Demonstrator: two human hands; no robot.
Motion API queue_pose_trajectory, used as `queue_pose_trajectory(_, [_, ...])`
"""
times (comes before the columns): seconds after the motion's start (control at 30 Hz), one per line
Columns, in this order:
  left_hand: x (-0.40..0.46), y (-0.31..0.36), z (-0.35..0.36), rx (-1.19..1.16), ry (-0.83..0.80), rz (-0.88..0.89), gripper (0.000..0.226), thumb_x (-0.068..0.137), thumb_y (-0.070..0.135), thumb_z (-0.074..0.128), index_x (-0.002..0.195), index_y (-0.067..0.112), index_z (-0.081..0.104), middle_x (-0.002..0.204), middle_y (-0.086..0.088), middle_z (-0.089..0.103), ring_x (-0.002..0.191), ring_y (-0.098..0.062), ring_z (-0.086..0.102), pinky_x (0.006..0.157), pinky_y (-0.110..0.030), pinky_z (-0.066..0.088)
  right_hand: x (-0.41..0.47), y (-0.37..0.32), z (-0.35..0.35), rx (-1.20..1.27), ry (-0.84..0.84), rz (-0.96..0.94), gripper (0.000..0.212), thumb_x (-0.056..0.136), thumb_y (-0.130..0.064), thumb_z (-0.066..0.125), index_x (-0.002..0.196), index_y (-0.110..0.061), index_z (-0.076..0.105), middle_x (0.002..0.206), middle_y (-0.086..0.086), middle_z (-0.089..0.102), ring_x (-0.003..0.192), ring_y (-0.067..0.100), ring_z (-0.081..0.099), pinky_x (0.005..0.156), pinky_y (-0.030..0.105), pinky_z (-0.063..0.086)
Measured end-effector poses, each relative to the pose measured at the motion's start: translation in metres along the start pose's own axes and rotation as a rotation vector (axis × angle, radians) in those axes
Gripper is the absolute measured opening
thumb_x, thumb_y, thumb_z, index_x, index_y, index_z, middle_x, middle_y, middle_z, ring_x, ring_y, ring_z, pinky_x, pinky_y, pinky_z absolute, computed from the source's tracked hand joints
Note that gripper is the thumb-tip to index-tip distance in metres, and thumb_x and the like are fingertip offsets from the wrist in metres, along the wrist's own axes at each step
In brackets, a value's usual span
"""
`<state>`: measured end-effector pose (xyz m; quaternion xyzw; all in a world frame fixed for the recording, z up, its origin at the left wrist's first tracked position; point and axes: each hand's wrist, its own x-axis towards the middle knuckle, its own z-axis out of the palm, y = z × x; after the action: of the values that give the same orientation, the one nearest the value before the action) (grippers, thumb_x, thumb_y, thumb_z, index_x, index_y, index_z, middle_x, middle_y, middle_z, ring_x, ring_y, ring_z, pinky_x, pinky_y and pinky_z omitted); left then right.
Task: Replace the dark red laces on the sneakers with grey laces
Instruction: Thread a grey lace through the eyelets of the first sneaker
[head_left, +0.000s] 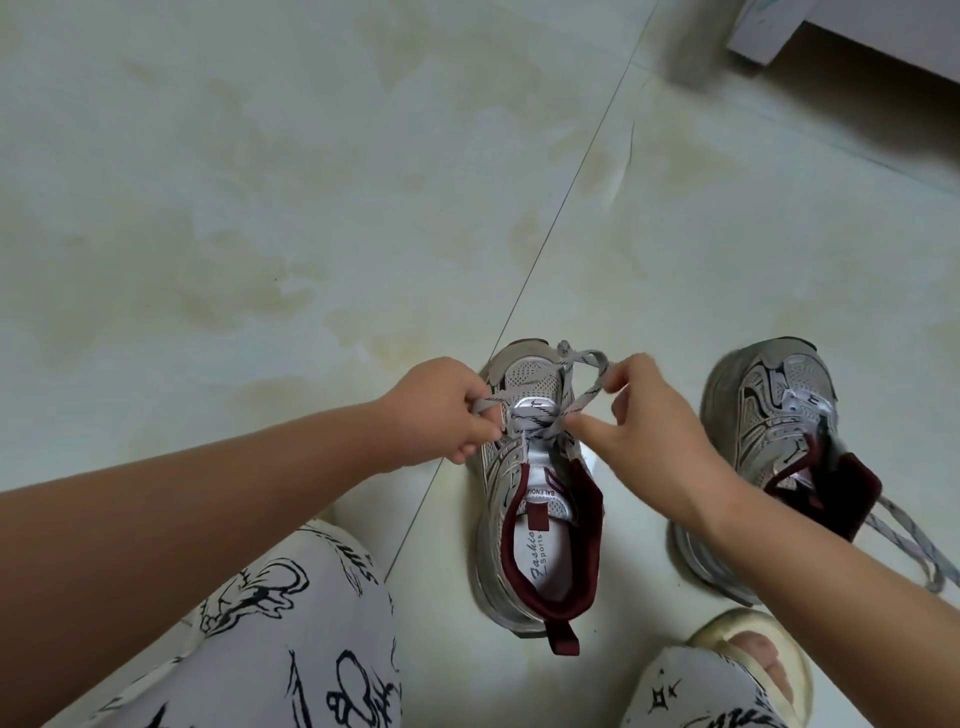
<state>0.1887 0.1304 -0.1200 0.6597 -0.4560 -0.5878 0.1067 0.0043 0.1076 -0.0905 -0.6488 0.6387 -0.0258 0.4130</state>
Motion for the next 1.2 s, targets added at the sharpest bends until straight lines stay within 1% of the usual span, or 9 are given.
queue_pose_trajectory(0.13, [0.000, 0.000, 0.008, 0.210, 0.087, 0.045, 0.010, 0.081, 0.008, 0.060, 0.076, 0.001, 0.065, 0.052, -0.001, 0.053, 0.044, -0.010, 0.053, 0.059, -0.028, 0.051, -0.004, 0.000, 0.012, -0.164, -0.141, -0.140, 0.023, 0.082, -0.030, 0.065, 0.064, -0.026, 0.051, 0.068, -0.011, 0.045, 0.064, 0.006, 0.043, 0.055, 0.013, 0.030])
queue_pose_trajectory(0.23, [0.001, 0.005, 0.009, 0.293, 0.123, 0.080, 0.021, 0.080, 0.012, 0.059, 0.059, 0.010, 0.056, 0.055, -0.004, 0.052, 0.049, -0.015, 0.052, 0.058, -0.024, 0.044, -0.004, 0.000, 0.020, -0.236, -0.173, -0.192, 0.006, 0.084, -0.029, 0.062, 0.079, -0.027, 0.065, 0.080, -0.011, 0.042, 0.074, 0.007, 0.043, 0.058, 0.017, 0.030])
queue_pose_trajectory(0.37, [0.003, 0.005, 0.013, 0.306, 0.128, 0.098, 0.036, 0.082, 0.015, 0.060, 0.050, 0.016, 0.044, 0.053, -0.003, 0.044, 0.054, -0.019, 0.045, 0.053, -0.024, 0.039, -0.002, 0.002, 0.028, -0.321, -0.150, -0.226, 0.019, 0.088, -0.026, 0.058, 0.104, -0.028, 0.067, 0.093, -0.005, 0.041, 0.090, 0.014, 0.047, 0.069, 0.021, 0.029])
queue_pose_trajectory(0.53, [0.009, 0.004, 0.020, 0.365, 0.123, 0.116, 0.032, 0.081, 0.017, 0.062, 0.054, 0.014, 0.044, 0.053, -0.001, 0.040, 0.054, -0.017, 0.037, 0.053, -0.027, 0.032, 0.005, 0.005, 0.038, -0.254, -0.098, -0.186, 0.016, 0.087, -0.024, 0.058, 0.096, -0.027, 0.071, 0.078, -0.011, 0.035, 0.081, 0.011, 0.041, 0.058, 0.022, 0.028])
queue_pose_trajectory(0.67, [0.011, 0.000, 0.025, -0.025, 0.016, -0.023, 0.022, 0.082, 0.008, 0.066, 0.065, 0.012, 0.052, 0.059, -0.003, 0.058, 0.050, -0.011, 0.054, 0.051, -0.022, 0.048, 0.008, 0.006, 0.044, -0.177, -0.064, -0.138, 0.012, 0.085, -0.020, 0.059, 0.087, -0.021, 0.071, 0.074, -0.011, 0.040, 0.076, 0.011, 0.042, 0.054, 0.009, 0.026])
queue_pose_trajectory(0.87, [0.005, -0.008, 0.032, -0.197, -0.021, 0.000, 0.030, 0.073, 0.012, 0.074, 0.075, 0.016, 0.045, 0.063, 0.002, 0.046, 0.054, -0.010, 0.040, 0.051, -0.019, 0.033, 0.016, 0.001, 0.038, -0.083, -0.196, -0.091, 0.017, 0.080, -0.009, 0.059, 0.067, -0.020, 0.059, 0.064, -0.006, 0.054, 0.066, 0.015, 0.050, 0.058, 0.022, 0.038])
queue_pose_trajectory(1.0, [0.002, -0.011, 0.037, -0.274, -0.006, 0.014, 0.029, 0.071, 0.000, 0.066, 0.067, 0.018, 0.043, 0.062, -0.001, 0.040, 0.056, -0.015, 0.034, 0.052, -0.023, 0.028, 0.016, -0.002, 0.026, -0.054, -0.214, -0.076, 0.026, 0.083, 0.000, 0.055, 0.063, -0.018, 0.052, 0.061, -0.007, 0.050, 0.064, 0.014, 0.047, 0.054, 0.013, 0.036])
queue_pose_trajectory(1.07, [0.002, -0.013, 0.038, -0.322, 0.026, -0.004, 0.031, 0.074, -0.007, 0.058, 0.063, 0.018, 0.043, 0.060, 0.000, 0.037, 0.054, -0.014, 0.033, 0.051, -0.023, 0.026, 0.014, -0.008, 0.009, 0.180, -0.204, -0.031, 0.033, 0.085, 0.005, 0.050, 0.061, -0.017, 0.048, 0.062, -0.005, 0.052, 0.066, 0.014, 0.047, 0.061, 0.017, 0.039])
queue_pose_trajectory(1.2, [0.000, -0.015, 0.039, -0.459, 0.051, -0.060, 0.032, 0.077, -0.010, 0.056, 0.063, 0.015, 0.042, 0.057, 0.003, 0.033, 0.050, -0.010, 0.030, 0.047, -0.018, 0.026, 0.014, -0.024, -0.043, 1.140, -0.321, 0.112, 0.017, 0.077, -0.004, 0.047, 0.062, -0.009, 0.054, 0.080, 0.010, 0.067, 0.079, 0.024, 0.064, 0.075, 0.035, 0.055])
